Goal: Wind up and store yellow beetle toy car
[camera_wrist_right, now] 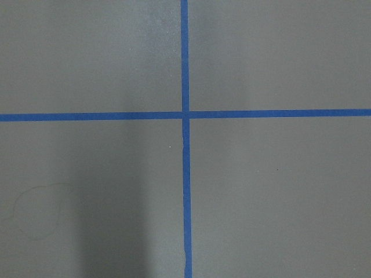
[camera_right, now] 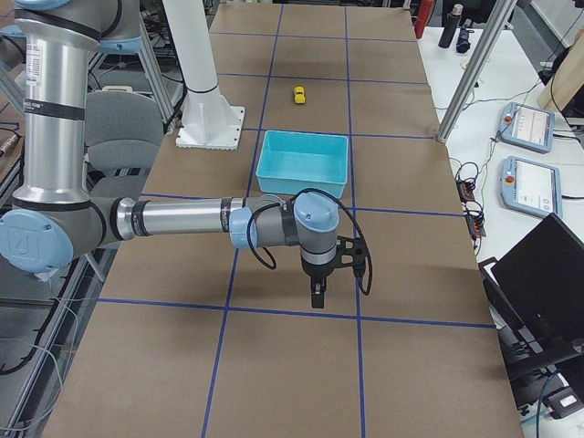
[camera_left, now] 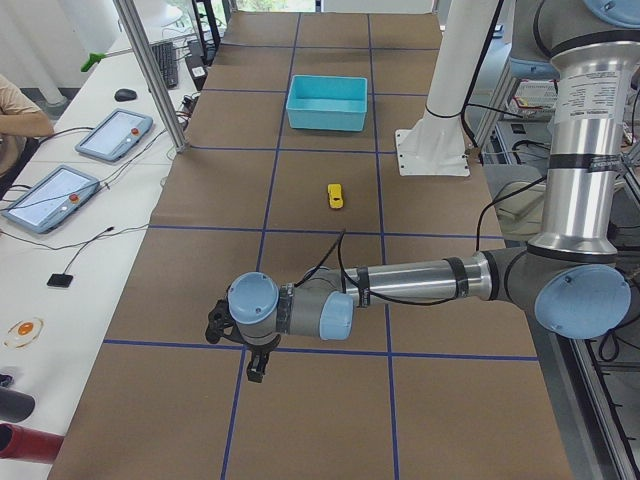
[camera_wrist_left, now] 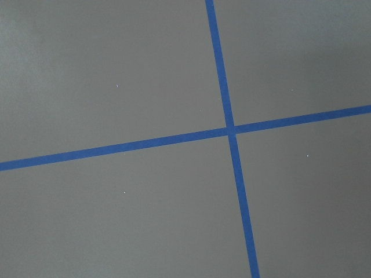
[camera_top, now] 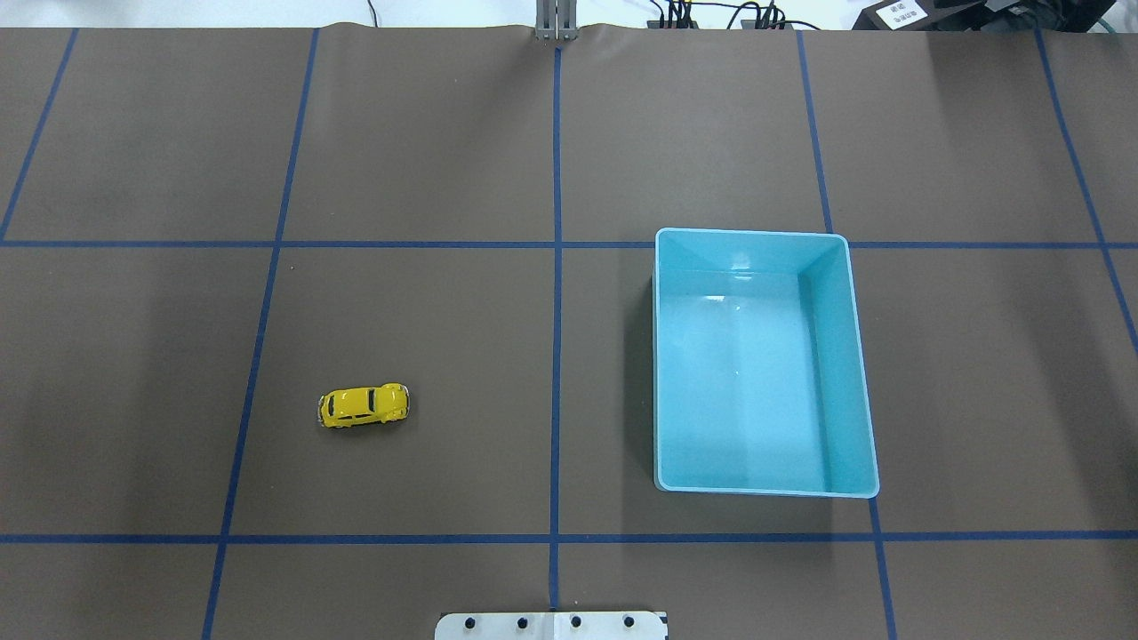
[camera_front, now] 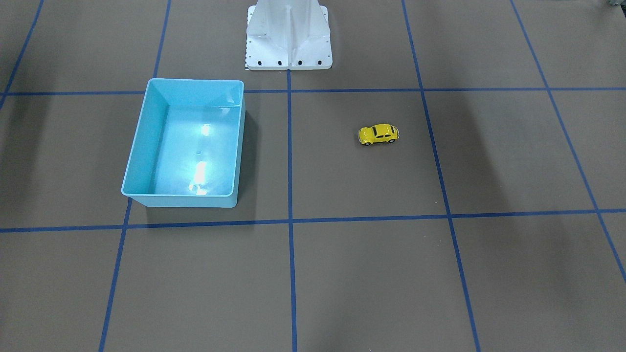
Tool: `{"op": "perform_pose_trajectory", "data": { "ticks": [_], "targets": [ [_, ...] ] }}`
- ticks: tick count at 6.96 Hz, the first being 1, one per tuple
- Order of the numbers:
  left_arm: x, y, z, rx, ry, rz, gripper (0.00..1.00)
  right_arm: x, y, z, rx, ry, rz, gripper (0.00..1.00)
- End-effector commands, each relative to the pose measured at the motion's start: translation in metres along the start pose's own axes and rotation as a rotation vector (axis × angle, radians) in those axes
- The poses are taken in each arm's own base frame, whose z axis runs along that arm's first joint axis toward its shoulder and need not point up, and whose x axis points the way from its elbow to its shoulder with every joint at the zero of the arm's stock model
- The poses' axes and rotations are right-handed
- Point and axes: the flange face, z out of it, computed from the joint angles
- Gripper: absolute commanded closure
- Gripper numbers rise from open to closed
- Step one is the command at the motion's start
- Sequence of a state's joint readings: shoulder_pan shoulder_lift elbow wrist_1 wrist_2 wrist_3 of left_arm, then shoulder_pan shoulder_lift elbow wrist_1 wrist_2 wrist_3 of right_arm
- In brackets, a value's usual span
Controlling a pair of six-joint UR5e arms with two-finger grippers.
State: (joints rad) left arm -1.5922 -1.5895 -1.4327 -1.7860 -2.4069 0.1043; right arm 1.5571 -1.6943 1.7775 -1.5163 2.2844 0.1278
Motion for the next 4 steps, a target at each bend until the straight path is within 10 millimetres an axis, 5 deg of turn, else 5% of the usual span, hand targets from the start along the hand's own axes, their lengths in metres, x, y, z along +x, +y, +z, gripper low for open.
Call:
{"op": "perform_pose_trajectory", "data": {
  "ticks": [1,4],
  "targets": [
    [-0.0029,0.0054,0.0020,0.001,0.000,0.008,0.00,0.0012,-0.0020,-0.0003,0.005,0.017,-0.004,0.00],
    [-0.0036,0.0072,0.0029,0.000,0.000,0.000,0.00,0.0018,-0.0019,0.0004,0.002,0.017,-0.001,0.00]
  ]
}}
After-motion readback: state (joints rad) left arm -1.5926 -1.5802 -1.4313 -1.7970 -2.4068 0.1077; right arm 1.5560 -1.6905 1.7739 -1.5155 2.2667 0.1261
